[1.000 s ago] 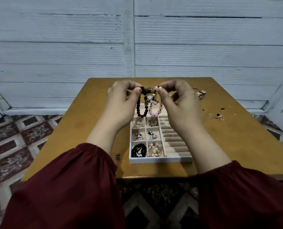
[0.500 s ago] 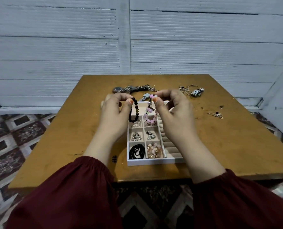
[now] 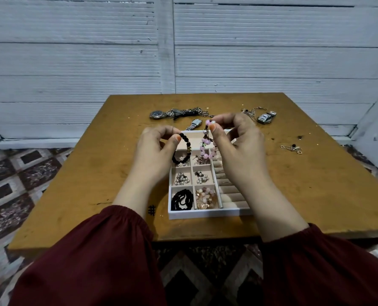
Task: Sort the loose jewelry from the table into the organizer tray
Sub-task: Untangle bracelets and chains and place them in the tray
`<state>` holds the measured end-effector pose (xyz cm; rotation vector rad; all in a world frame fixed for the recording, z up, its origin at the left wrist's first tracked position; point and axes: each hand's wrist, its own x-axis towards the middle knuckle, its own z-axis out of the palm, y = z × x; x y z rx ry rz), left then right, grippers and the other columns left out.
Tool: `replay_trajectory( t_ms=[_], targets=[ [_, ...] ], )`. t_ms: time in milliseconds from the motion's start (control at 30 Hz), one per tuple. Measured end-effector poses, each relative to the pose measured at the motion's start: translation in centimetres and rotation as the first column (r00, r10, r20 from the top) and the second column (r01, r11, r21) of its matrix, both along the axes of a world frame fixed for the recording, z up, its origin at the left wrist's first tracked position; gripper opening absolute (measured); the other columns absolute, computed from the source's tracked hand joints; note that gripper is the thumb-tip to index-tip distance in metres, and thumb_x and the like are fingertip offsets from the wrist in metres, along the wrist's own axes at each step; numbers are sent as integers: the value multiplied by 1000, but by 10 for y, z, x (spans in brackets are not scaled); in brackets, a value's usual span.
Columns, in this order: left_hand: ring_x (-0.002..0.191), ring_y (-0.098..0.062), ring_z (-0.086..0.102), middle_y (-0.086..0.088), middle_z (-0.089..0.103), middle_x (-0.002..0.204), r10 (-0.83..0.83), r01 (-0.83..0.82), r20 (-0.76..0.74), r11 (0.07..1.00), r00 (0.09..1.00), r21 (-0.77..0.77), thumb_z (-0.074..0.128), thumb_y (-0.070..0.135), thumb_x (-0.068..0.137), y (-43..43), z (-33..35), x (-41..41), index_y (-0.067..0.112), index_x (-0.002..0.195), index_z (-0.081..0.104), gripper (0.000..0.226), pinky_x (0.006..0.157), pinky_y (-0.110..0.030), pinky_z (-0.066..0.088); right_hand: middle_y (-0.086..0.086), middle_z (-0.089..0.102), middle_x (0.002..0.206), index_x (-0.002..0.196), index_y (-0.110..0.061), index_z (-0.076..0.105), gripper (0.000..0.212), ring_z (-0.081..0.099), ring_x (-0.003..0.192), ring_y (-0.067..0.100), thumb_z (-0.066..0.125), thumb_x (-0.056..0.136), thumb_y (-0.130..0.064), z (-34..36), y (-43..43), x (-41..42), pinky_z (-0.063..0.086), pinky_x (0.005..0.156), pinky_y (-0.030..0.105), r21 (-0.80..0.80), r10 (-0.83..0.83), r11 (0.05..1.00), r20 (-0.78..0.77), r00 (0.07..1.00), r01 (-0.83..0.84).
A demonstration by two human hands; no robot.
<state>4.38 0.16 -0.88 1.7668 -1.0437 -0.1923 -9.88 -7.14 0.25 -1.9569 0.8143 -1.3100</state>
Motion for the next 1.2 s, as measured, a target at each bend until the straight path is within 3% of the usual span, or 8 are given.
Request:
replay_trajectory(
  t_ms=[167, 333, 433, 533, 700, 933, 1100, 1200],
  targets=[
    [57, 13, 55, 9, 58, 80, -12, 11, -105, 1000, 994, -12, 55, 11, 94, -2, 0, -2, 18, 93, 62, 10, 52, -4, 40, -7, 61, 92, 93, -30, 62, 5, 52, 69, 0, 61, 90, -25, 0, -2, -2, 45, 62, 17, 8, -5, 1000, -2, 1000, 5],
    [69, -3, 54, 10, 59, 78, 78, -75, -62, 996, 995, 42, 59, 18, 92, -7, -8, 7, 23, 90, 62, 6, 64, -22, 46, -4, 63, 92, 92, -29, 62, 4, 52, 67, 1, 61, 91, -25, 0, -4, -3, 42, 59, 13, 4, -1, 1000, 20, 1000, 1],
    [63, -1, 54, 10, 58, 74, 105, -102, -26, 991, 994, 88, 61, 18, 90, -6, -11, 8, 22, 87, 62, 5, 59, -20, 43, -5, 64, 91, 91, -29, 63, 3, 53, 68, 3, 62, 90, -27, 0, -5, -1, 46, 62, 23, -9, -16, 1000, 26, 1000, 16],
    [64, 0, 57, 11, 60, 71, 117, -115, -8, 986, 993, 122, 63, 16, 86, -4, -13, 8, 26, 78, 60, 13, 66, -24, 48, -4, 64, 92, 92, -27, 64, 4, 53, 69, 3, 62, 89, -25, -1, -6, 1, 46, 64, 24, -5, -17, 1000, 24, 1000, 17],
    [77, -20, 68, 3, 65, 72, 106, -99, -33, 979, 994, 177, 71, 22, 78, -3, -16, 9, 26, 70, 59, 15, 75, -45, 56, -6, 62, 91, 92, -27, 64, 5, 49, 65, -2, 63, 90, -23, 0, -4, 1, 43, 61, 17, 1, -19, 1000, 6, 1000, 19],
    [80, -23, 61, 8, 58, 65, 128, -152, 111, 956, 986, 252, 76, 32, 75, -3, -15, 6, 28, 66, 61, 18, 69, -35, 51, -6, 63, 91, 93, -27, 64, 5, 50, 66, 0, 63, 90, -24, 0, -4, 1, 44, 63, 19, 25, -8, 1000, 7, 1000, 8],
    [100, -29, 49, -2, 65, 91, 130, -255, 372, 917, 919, 308, 69, 46, 79, -3, -13, 7, 33, 79, 72, 13, 79, -36, 43, -6, 63, 90, 92, -28, 64, 4, 50, 64, -1, 63, 89, -25, 0, -4, 1, 42, 60, 16, 23, -7, 1000, 15, 1000, 7],
    [104, -28, 44, 0, 56, 92, 122, -261, 382, 905, 916, 337, 71, 46, 77, -6, -10, 7, 35, 77, 66, 13, 81, -35, 36, -6, 62, 90, 91, -29, 63, 4, 50, 64, -4, 64, 89, -25, 1, -4, 0, 41, 59, 11, 34, -2, 999, 18, 1000, 2]
  ],
)
